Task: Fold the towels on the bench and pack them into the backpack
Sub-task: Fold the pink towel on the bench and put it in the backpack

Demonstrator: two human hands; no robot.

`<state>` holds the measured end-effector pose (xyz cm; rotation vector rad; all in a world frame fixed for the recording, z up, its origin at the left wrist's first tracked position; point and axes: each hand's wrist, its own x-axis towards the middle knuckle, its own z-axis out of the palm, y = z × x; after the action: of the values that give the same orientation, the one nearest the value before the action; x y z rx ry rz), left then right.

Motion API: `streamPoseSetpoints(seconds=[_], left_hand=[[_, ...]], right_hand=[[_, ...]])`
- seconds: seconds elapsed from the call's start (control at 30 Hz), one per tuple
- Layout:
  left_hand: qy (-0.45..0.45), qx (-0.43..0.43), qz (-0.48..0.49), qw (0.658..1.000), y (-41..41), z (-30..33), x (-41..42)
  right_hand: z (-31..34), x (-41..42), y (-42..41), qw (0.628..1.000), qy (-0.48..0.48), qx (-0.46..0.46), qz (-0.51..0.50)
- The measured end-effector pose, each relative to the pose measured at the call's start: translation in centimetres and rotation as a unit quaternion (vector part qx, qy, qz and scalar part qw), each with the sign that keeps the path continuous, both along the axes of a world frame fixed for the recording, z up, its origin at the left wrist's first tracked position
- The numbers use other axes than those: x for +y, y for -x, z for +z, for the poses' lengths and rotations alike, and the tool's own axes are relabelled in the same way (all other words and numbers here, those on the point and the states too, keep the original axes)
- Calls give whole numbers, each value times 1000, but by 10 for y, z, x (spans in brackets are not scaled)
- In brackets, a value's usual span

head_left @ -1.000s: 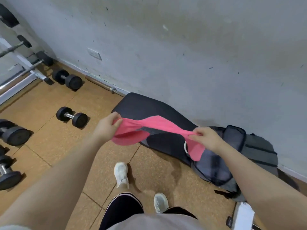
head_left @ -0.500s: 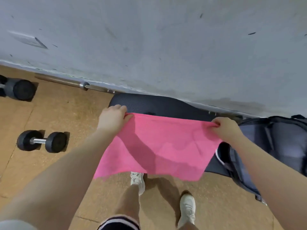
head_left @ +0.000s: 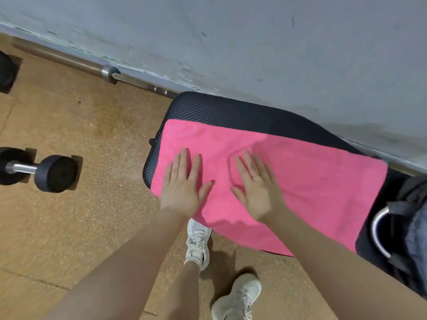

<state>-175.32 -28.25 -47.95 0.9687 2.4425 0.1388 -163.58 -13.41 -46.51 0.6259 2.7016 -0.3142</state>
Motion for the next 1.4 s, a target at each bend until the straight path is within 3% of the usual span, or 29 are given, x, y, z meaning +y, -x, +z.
streamPoseSetpoints(seconds=[0.13,0.3,0.63,0.73,0.83,0.93,1.03,1.2,1.3,1.4], left_hand=[[1,33,9,999,9,-27,-1],[-64,100,-8,993,39,-48,19],[-100,157,-1,983,100,-67,70],[-118,178,-1,977,94,-59,68],[-187,185,-3,965,57,-37,76],[-276,179,-87,940,-7,-19,96],[-308,71,-233,920,-75,-7,120],[-290,22,-519,804,-182,-14,142],[-268,89,-585,760,-214,-29,148],[-257,192,-566,760,-228,-38,154]], right_hand=[[-27,1,1,999,18,-45,-17],[-48,22,16,1000,-12,-9,-1],[-67,38,68,990,-63,104,-70],[-66,46,65,988,5,142,-52],[-50,60,46,947,171,266,-55],[-33,88,-14,918,160,345,-115],[-24,128,-86,927,51,311,-203],[-26,191,-172,922,-34,194,-334],[-27,203,-188,913,17,191,-360],[-30,202,-184,860,89,270,-423]])
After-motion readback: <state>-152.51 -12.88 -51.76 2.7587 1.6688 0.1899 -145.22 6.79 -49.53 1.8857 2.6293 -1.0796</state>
